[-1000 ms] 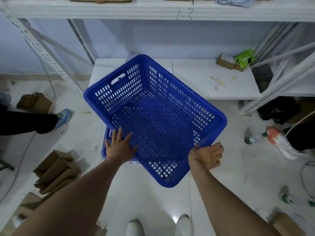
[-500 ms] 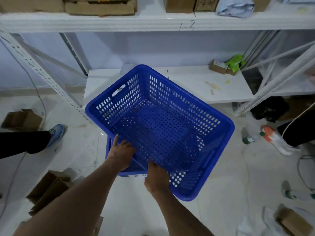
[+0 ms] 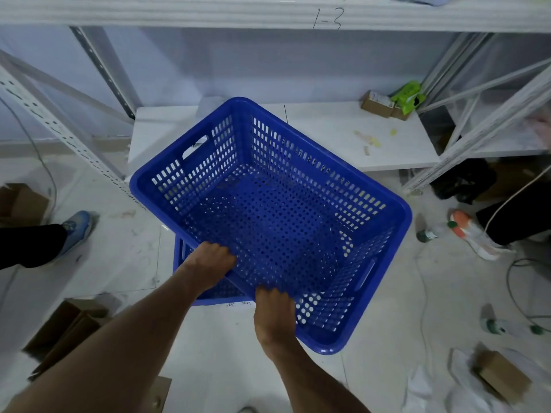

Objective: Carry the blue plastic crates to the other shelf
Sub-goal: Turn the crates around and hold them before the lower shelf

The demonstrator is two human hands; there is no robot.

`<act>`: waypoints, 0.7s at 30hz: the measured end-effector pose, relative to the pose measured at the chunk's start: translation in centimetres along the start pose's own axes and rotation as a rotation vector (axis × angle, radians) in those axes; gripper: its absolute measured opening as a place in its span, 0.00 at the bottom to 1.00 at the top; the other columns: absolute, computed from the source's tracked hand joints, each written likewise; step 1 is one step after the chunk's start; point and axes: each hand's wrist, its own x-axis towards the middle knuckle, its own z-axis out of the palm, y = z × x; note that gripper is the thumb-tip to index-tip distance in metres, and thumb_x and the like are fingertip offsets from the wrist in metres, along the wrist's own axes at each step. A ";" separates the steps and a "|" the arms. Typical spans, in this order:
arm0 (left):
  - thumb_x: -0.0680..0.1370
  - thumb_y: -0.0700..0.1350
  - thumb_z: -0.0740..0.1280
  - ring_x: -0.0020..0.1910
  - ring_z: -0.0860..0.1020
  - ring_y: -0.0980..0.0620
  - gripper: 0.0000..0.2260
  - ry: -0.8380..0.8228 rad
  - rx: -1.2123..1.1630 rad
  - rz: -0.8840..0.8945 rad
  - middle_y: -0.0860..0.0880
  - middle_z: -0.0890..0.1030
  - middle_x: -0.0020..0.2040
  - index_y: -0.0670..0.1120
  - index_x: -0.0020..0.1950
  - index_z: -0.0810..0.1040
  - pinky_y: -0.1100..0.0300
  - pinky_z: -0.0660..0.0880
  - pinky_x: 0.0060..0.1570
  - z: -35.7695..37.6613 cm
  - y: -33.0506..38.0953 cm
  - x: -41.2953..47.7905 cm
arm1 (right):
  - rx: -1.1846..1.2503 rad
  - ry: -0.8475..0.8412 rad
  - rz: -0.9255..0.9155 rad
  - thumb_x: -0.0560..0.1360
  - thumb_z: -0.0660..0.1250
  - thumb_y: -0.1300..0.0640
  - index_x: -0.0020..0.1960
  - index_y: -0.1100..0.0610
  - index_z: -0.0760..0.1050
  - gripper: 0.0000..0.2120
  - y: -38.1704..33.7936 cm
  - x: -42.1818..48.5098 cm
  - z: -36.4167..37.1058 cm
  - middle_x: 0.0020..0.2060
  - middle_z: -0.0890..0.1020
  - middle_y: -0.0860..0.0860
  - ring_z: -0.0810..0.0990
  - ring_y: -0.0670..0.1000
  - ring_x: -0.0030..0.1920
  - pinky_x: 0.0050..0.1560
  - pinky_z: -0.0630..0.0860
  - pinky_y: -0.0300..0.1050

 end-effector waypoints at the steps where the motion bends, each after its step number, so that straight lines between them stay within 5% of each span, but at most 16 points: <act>1: 0.78 0.42 0.68 0.50 0.81 0.48 0.10 -0.007 0.027 0.019 0.50 0.83 0.52 0.48 0.59 0.80 0.52 0.78 0.55 -0.4 -0.2 0.0 | -0.011 0.000 0.001 0.57 0.83 0.61 0.32 0.55 0.80 0.12 0.1 0.0 0.1 0.25 0.80 0.53 0.79 0.53 0.25 0.29 0.77 0.46; 12: 0.77 0.40 0.67 0.49 0.82 0.46 0.10 -0.057 0.141 0.105 0.49 0.84 0.50 0.48 0.56 0.81 0.52 0.79 0.51 -2.9 1.7 -0.8 | -0.006 0.093 -0.108 0.57 0.78 0.72 0.32 0.56 0.76 0.16 4.9 0.1 -1.7 0.21 0.77 0.52 0.77 0.54 0.20 0.21 0.75 0.47; 21: 0.77 0.35 0.65 0.48 0.82 0.46 0.12 -0.110 0.030 -0.064 0.49 0.84 0.48 0.49 0.54 0.81 0.54 0.75 0.45 -4.6 4.3 -1.7 | -0.050 0.114 -0.254 0.49 0.79 0.71 0.35 0.54 0.76 0.21 8.0 1.4 -3.3 0.19 0.73 0.49 0.71 0.53 0.18 0.22 0.68 0.42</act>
